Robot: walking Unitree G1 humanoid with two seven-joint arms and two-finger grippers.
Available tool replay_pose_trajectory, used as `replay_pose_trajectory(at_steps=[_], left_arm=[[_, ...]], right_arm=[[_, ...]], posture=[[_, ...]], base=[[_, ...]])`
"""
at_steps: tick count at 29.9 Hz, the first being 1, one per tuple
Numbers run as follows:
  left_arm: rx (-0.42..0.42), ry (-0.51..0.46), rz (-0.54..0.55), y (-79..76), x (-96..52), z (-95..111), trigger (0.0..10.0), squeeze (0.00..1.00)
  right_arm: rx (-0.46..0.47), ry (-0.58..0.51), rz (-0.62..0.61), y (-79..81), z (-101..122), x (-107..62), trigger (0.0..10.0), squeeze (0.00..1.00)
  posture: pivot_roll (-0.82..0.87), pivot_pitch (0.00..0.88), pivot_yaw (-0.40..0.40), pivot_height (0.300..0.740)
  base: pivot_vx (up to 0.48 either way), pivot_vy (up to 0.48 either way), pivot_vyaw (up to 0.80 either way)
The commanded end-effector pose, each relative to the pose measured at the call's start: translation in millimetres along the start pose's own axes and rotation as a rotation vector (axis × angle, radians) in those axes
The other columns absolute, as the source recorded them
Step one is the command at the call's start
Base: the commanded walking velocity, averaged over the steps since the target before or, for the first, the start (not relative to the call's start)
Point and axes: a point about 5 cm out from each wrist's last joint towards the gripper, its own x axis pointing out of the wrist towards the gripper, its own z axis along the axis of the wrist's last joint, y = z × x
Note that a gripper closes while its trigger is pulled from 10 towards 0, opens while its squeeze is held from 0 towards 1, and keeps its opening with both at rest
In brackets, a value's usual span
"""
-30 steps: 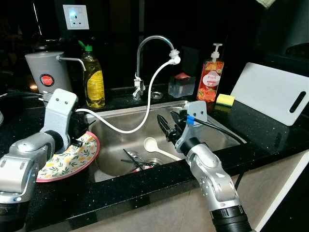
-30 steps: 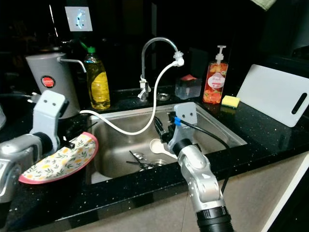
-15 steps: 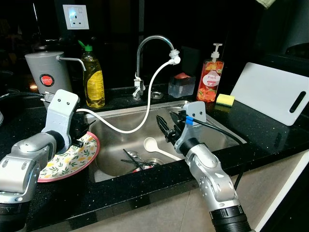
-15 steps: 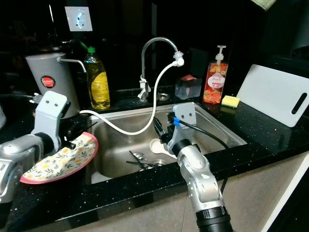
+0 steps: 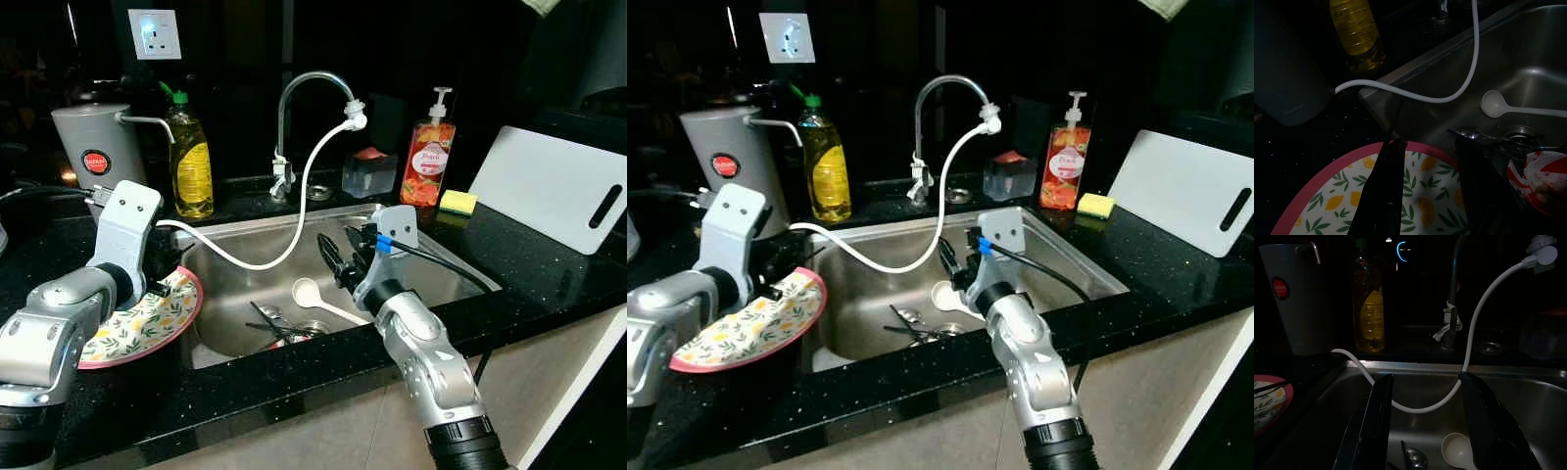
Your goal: Kitchen organization
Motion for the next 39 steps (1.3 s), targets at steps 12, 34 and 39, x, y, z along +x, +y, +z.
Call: replay_pose_trajectory(at_steps=[12, 34, 39], left_arm=[[0.023, -0.011, 0.013, 3.6, 3.3, 5.2, 10.0, 0.00], [0.023, -0.011, 0.011, 4.2, 3.7, 4.3, 10.0, 0.00], [0.025, -0.012, 0.011, 4.4, 4.0, 4.6, 10.0, 0.00]], right_arm=[[-0.003, -0.005, -0.012, -1.4, -0.9, 0.9, 10.0, 0.00], [0.000, -0.007, -0.004, 1.1, -2.3, 1.1, 10.0, 0.00], [0.001, -0.008, -0.006, 0.8, -2.5, 1.2, 10.0, 0.00]], posture=[[0.00, 0.000, -0.005, 0.740], [0.00, 0.000, -0.003, 0.740], [0.01, 0.000, -0.001, 0.740]], base=[[0.000, 0.000, 0.00], [0.000, 0.000, 0.00], [0.000, 0.000, 0.00]])
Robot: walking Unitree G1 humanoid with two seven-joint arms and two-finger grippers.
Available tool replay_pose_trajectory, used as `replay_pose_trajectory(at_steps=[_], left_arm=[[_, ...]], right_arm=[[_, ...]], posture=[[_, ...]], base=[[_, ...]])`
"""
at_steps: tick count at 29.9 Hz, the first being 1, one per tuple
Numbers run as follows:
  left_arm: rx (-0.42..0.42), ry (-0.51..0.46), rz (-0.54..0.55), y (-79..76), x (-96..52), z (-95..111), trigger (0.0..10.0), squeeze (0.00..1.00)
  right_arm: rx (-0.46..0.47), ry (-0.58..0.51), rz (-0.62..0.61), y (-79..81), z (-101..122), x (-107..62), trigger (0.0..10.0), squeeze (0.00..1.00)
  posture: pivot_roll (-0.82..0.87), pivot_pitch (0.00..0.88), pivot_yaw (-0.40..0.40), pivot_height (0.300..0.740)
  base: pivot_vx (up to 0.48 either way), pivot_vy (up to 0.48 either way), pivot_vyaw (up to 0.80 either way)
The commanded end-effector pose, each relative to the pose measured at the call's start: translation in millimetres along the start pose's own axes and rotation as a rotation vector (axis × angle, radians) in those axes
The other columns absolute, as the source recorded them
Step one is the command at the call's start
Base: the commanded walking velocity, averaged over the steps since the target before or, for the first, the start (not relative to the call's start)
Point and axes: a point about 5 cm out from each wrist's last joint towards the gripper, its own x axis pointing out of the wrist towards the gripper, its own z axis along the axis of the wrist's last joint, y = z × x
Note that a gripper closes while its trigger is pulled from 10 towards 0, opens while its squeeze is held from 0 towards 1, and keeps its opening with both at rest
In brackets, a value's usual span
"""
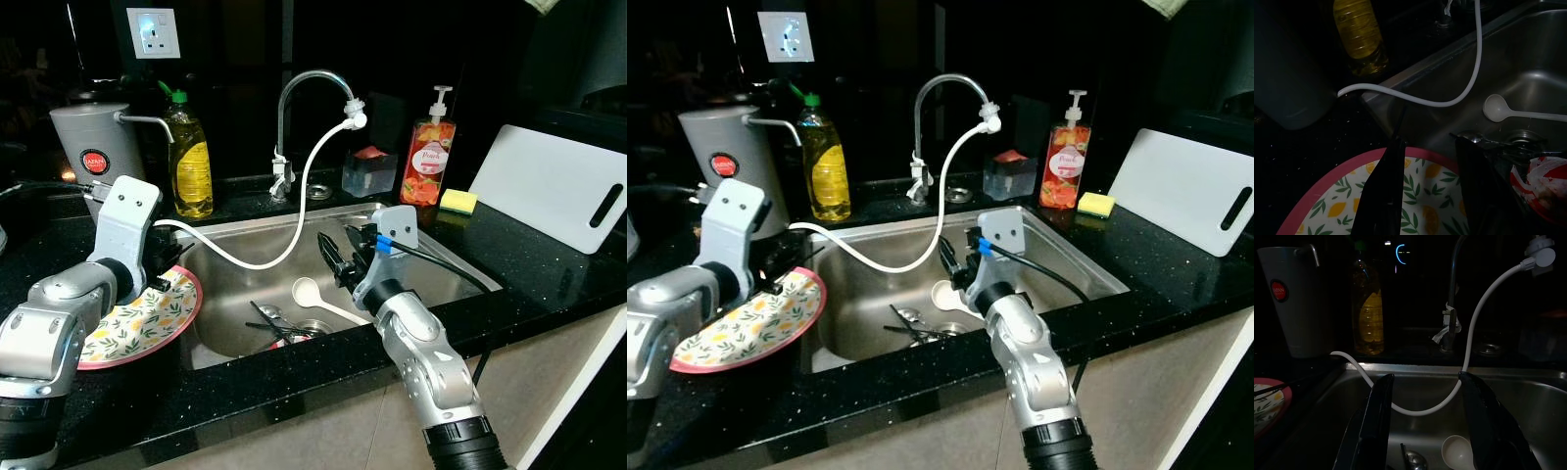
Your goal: Kitchen organization
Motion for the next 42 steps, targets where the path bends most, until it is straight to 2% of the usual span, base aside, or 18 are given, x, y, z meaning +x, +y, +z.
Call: replay_pose_trajectory(at_steps=[1, 42], left_arm=[[0.029, 0.000, 0.006, 1.6, 0.1, 2.0, 10.0, 0.00], [0.024, 0.001, 0.013, 4.1, 1.1, 2.0, 10.0, 0.00]], right_arm=[[0.002, 0.005, -0.007, -0.5, -2.5, 0.7, 10.0, 0.00], [0.004, 0.001, -0.016, -1.7, -3.0, 1.3, 10.0, 0.00]], posture=[[0.01, 0.000, -0.001, 0.740], [0.01, 0.000, 0.004, 0.740]], base=[[0.000, 0.000, 0.00], [0.000, 0.000, 0.00]])
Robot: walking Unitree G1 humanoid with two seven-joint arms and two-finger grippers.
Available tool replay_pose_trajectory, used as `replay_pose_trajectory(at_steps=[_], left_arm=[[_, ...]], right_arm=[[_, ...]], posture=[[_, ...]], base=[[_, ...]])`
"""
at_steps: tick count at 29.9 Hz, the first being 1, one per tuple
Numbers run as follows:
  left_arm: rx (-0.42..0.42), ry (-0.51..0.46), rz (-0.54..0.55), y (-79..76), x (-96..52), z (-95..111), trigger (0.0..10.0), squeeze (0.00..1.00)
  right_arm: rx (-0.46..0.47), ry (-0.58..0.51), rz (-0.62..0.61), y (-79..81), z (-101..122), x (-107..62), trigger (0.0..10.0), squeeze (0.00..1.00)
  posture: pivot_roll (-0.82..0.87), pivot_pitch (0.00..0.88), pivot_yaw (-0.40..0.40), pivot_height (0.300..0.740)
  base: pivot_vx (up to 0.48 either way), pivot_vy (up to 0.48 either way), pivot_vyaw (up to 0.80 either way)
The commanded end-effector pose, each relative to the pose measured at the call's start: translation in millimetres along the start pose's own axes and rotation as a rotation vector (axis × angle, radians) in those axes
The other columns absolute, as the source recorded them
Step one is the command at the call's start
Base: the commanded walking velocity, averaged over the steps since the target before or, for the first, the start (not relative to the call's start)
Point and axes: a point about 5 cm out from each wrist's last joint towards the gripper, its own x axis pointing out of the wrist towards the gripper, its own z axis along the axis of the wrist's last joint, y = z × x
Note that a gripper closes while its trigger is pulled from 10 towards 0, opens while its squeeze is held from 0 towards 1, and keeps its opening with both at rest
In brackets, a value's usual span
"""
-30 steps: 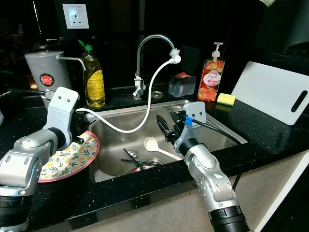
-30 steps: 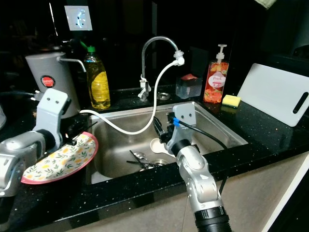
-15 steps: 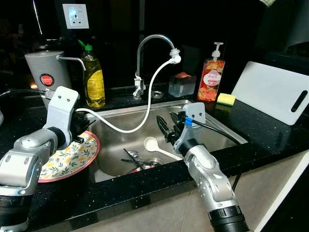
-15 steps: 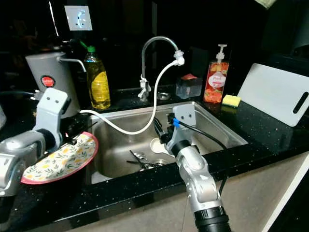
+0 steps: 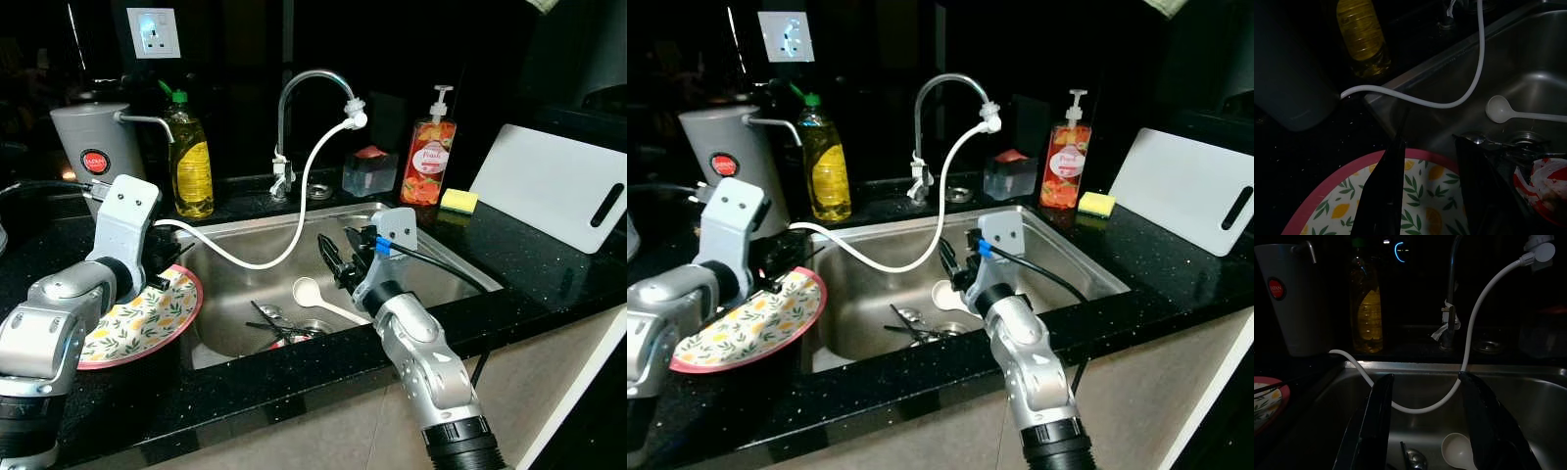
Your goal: Kitchen organization
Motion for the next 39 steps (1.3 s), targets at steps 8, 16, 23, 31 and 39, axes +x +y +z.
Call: replay_pose_trajectory(at_steps=[8, 16, 23, 31, 39], left_arm=[[0.011, 0.005, 0.000, 1.7, 2.6, 1, 10.0, 0.00], [-0.132, 0.037, -0.055, 10.6, -4.7, -10, 10.0, 0.00], [-0.151, 0.067, -0.036, 37.9, -14.4, -20, 10.0, 0.00], [-0.136, 0.195, -0.012, 57.0, -5.4, -49, 10.0, 0.00], [-0.102, 0.214, -0.030, 80.9, 3.5, -48, 10.0, 0.00]], right_arm=[[-0.001, -0.006, -0.011, -0.7, 1, 0.9, 10.0, 0.00], [-0.037, 0.070, -0.040, -6.8, -16, -8.5, 10.0, 0.00], [-0.049, 0.104, -0.056, -8.6, -22, -13.9, 10.0, 0.00], [-0.038, 0.061, -0.054, -8.3, -11, -8.6, 10.0, 0.00], [-0.036, 0.052, -0.053, -8.2, -9, -6.0, 10.0, 0.00]], posture=[[0.00, 0.000, 0.007, 0.740], [0.02, 0.000, 0.014, 0.740], [0.02, 0.000, 0.013, 0.740], [0.02, 0.000, 0.013, 0.740], [0.02, 0.000, 0.003, 0.740]], base=[[0.000, 0.000, 0.00], [0.000, 0.000, 0.00], [0.000, 0.000, 0.00], [0.000, 0.000, 0.00], [0.000, 0.000, 0.00]])
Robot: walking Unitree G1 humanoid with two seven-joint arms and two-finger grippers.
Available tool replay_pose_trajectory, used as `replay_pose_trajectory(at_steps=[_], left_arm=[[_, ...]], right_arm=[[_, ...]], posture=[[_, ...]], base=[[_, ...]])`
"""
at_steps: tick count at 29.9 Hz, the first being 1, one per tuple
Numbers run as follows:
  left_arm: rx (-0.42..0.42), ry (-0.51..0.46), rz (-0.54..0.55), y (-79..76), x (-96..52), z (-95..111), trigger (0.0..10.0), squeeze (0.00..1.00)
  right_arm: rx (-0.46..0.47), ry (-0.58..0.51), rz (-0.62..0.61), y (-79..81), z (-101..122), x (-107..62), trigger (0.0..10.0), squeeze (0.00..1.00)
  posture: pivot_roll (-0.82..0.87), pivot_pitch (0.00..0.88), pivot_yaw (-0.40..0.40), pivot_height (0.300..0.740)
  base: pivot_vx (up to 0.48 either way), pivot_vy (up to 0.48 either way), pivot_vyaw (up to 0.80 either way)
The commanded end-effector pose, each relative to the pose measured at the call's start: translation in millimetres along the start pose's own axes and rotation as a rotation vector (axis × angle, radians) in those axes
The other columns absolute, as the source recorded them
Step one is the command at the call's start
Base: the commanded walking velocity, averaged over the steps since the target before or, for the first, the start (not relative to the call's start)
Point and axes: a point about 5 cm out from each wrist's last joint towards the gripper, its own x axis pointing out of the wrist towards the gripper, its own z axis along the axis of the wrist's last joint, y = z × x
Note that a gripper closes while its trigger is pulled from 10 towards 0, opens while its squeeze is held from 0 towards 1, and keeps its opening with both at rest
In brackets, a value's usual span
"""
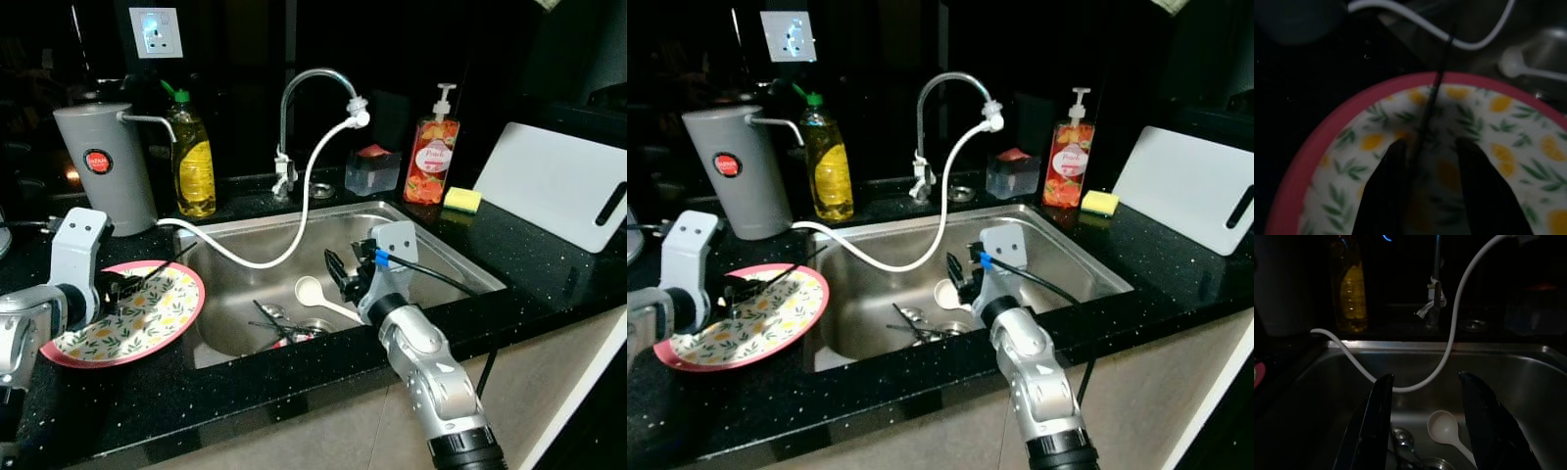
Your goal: Kitchen organization
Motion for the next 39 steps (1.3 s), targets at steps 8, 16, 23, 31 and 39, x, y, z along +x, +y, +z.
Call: replay_pose_trajectory(at_steps=[8, 16, 23, 31, 39], left_arm=[[-0.019, 0.050, 0.016, 23.9, 5.0, -2, 10.0, 0.00], [-0.009, 0.069, -0.071, 22.7, 9.3, -6, 10.0, 0.00], [0.066, 0.132, -0.037, 29.6, 12.8, -15, 10.0, 0.00], [0.067, 0.181, -0.047, 28.8, 15.1, -27, 10.0, 0.00], [0.057, 0.161, -0.067, 25.8, 17.6, -28, 0.0, 0.00]], right_arm=[[0.001, -0.013, 0.009, 1.2, 5, 2.6, 10.0, 0.00], [-0.003, -0.017, 0.006, -0.4, 7, 2.8, 10.0, 0.00], [-0.006, -0.023, 0.005, -1.3, 8, 0.8, 10.0, 0.00], [-0.008, -0.026, 0.008, 0.0, 8, -0.2, 10.0, 0.00], [-0.007, -0.028, 0.004, -0.8, 9, -0.1, 10.0, 0.00]], posture=[[0.02, 0.000, -0.002, 0.740], [0.01, 0.000, -0.004, 0.740], [0.00, 0.000, 0.001, 0.740], [-0.01, 0.000, 0.007, 0.740], [0.00, 0.000, 0.006, 0.740]], base=[[0.000, 0.000, 0.00], [0.000, 0.000, 0.00], [0.000, 0.000, 0.00], [0.000, 0.000, 0.00], [0.000, 0.000, 0.00]])
